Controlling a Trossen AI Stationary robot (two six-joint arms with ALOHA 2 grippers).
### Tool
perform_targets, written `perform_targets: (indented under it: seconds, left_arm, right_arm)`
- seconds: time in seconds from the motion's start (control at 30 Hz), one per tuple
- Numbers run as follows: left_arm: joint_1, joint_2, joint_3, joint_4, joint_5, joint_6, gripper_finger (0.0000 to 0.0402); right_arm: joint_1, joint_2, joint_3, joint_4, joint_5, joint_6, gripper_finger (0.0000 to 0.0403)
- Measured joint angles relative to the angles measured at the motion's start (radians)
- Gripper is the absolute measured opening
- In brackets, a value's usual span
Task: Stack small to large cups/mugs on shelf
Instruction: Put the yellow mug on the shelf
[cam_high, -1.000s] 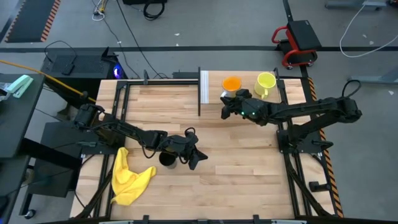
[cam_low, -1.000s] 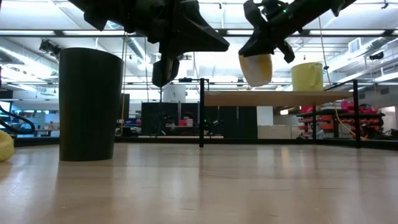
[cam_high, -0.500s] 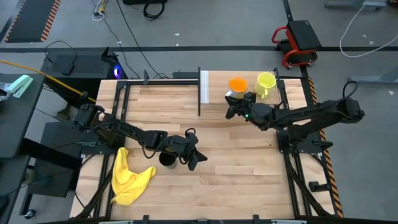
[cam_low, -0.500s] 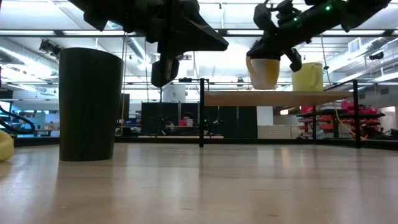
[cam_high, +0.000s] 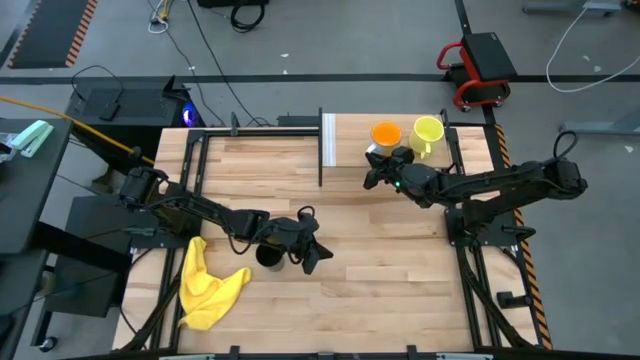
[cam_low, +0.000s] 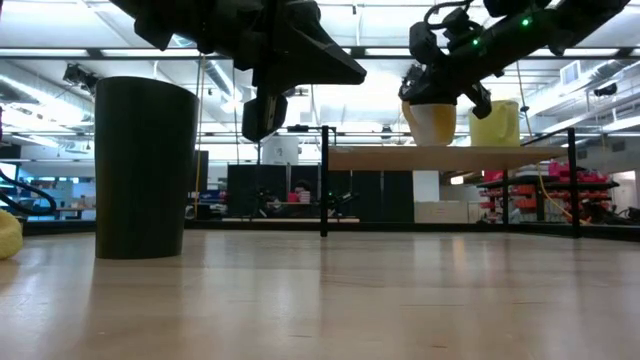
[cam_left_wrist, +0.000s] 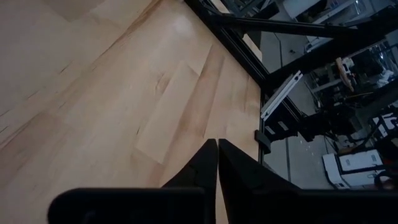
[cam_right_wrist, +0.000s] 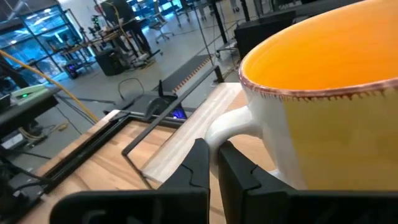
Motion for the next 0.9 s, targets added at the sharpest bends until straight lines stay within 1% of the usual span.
perform_targets:
  seconds: [0.23,0.57,0.9]
  left_arm:
    - [0.0,0.0,0.0,0.0,0.0,0.0,0.0014]
    - [0.0,0.0,0.0,0.0,0.0,0.0,0.0024]
    - [0.0,0.0,0.0,0.0,0.0,0.001,0.0013]
  right_arm:
    - [-0.03,0.0,0.0,-0.015,-0.031,0.025,0.0013]
    - [-0.033,0.0,0.0,-0.02,-0.031,0.043,0.0013]
    - [-0.048,0.0,0.002,-0.038,-0.037,0.077,0.0021]
